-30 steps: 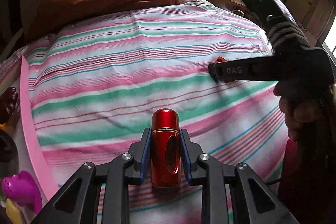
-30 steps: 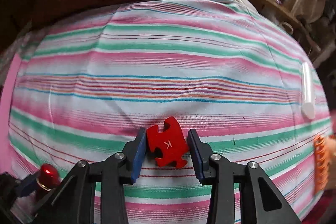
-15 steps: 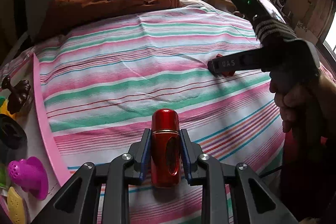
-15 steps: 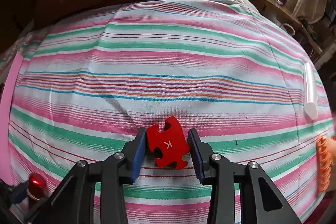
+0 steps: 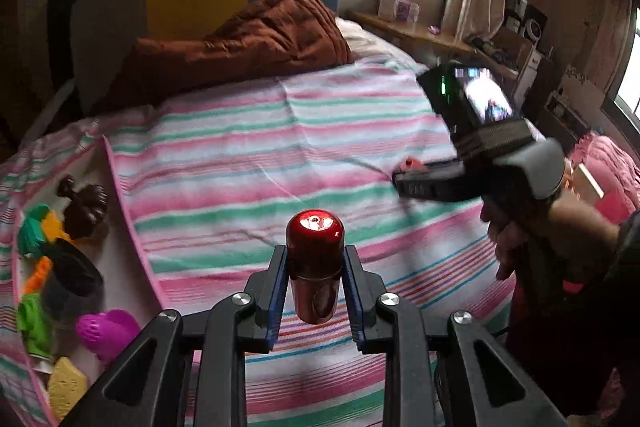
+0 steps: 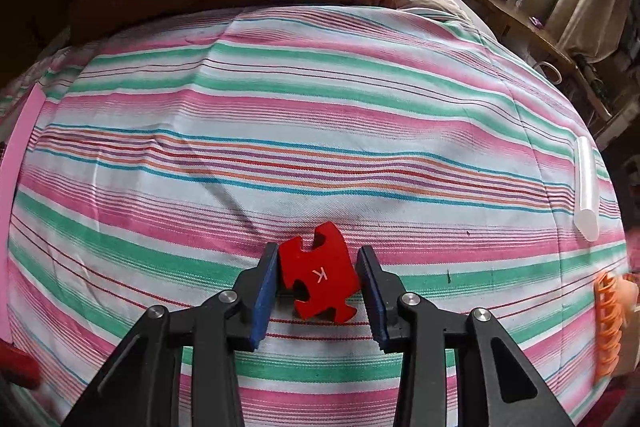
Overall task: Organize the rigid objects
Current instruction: 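Carry the red cylinder into the tray with the left gripper while the right gripper holds the puzzle piece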
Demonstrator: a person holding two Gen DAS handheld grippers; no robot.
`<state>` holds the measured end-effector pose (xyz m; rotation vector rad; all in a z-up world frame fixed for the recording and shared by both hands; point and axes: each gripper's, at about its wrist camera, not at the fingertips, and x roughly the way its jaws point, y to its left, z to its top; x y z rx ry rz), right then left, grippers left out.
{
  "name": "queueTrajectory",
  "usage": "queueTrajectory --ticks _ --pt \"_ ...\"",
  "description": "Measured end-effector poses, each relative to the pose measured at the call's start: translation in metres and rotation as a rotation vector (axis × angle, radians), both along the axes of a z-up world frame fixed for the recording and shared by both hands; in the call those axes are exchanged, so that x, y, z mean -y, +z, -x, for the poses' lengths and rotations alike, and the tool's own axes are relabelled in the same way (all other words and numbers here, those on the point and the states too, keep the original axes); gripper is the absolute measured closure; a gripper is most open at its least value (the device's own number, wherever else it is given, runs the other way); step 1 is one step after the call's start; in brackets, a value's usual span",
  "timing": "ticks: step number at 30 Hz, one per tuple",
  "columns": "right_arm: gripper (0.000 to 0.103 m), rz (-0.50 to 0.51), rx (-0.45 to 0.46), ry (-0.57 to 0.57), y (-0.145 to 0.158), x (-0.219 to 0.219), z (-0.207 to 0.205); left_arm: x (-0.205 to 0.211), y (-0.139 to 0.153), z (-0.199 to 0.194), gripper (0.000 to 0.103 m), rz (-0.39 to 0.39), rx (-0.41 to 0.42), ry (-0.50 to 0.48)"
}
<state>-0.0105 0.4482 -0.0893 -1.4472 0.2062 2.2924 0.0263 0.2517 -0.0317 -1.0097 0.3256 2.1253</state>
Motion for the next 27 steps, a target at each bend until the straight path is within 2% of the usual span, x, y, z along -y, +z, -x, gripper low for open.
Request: queueTrajectory --ticks 9,27 --pt "0.064 -0.024 -0.001 0.014 0.0 0.001 0.001 0.032 0.025 0.004 0.077 -0.044 -0.038 0.072" --pt "0.065 -0.057 -0.002 0.027 -0.001 0.005 0.0 0.115 0.023 0.031 0.077 -0.049 -0.039 0.283"
